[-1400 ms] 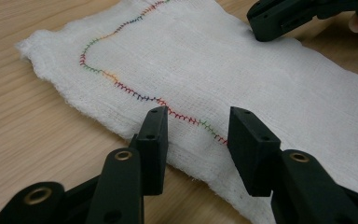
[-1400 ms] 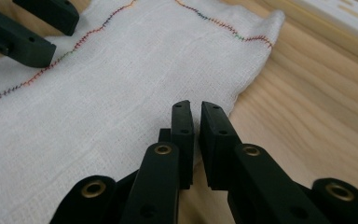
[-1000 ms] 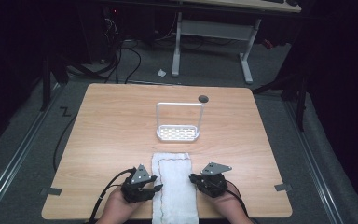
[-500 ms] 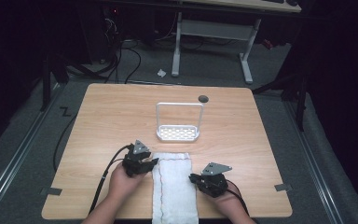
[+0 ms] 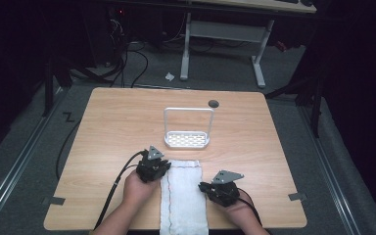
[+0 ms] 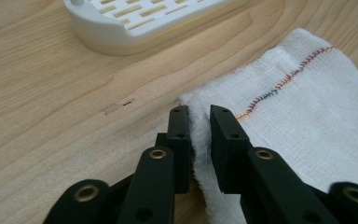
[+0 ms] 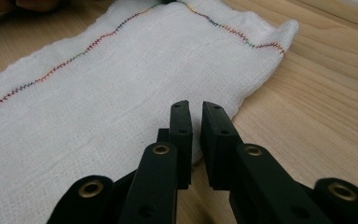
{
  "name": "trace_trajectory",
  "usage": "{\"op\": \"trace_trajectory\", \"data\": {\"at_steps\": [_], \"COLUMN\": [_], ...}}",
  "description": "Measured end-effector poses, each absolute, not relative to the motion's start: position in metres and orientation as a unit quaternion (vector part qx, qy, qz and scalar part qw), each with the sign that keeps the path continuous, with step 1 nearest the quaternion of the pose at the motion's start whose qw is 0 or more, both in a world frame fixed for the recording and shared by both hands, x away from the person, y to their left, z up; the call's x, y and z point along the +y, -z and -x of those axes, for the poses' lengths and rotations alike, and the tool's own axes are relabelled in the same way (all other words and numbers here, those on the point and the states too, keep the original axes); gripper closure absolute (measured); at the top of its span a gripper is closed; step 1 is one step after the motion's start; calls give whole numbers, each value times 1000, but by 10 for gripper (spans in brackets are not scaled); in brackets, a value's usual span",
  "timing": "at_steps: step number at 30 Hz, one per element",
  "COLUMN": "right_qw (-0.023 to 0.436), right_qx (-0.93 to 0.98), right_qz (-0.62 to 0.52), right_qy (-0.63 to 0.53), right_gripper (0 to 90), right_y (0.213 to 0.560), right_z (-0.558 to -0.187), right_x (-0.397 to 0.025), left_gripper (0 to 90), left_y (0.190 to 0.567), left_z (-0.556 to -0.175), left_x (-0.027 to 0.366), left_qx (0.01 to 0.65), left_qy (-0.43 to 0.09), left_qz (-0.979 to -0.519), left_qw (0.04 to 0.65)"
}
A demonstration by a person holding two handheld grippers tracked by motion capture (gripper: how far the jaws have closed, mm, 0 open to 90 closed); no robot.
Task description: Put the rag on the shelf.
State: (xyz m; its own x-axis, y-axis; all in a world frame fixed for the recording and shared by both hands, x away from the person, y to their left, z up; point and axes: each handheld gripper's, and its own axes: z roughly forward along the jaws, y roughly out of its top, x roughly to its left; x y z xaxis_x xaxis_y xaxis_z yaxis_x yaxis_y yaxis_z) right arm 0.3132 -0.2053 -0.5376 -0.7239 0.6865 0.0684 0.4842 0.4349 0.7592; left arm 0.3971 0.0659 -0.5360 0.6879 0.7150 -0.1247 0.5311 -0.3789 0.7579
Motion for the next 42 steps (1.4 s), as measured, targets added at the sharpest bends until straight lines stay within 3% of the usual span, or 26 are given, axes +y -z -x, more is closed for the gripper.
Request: {"op": "trace_trajectory", "data": {"at_steps": [5, 11, 21, 31, 42], "right_qw": [132, 162, 165, 156, 167], "right_qx": [831, 795, 795, 800, 798], "right_qz": [-359, -411, -450, -432, -430], "right_qy": [-405, -416, -371, -386, -387], "right_gripper": [762, 673, 658, 851, 861], "right_y": [535, 521, 532, 537, 536], "right_z": [-316, -342, -382, -378, -375], "right_x": [-206, -202, -184, -179, -177], "left_gripper": [818, 818, 815, 816, 818], "left_y": [541, 541, 541, 540, 540], "left_z": [-404, -403, -402, -401, -401], "left_x": [77, 76, 77, 75, 76], "left_qx": [404, 403, 403, 402, 406], "left_qy": [-57, -61, -60, -67, -64], "left_qz": [-798, -800, -799, -800, -797], "left_qw": [443, 441, 442, 439, 442]}}
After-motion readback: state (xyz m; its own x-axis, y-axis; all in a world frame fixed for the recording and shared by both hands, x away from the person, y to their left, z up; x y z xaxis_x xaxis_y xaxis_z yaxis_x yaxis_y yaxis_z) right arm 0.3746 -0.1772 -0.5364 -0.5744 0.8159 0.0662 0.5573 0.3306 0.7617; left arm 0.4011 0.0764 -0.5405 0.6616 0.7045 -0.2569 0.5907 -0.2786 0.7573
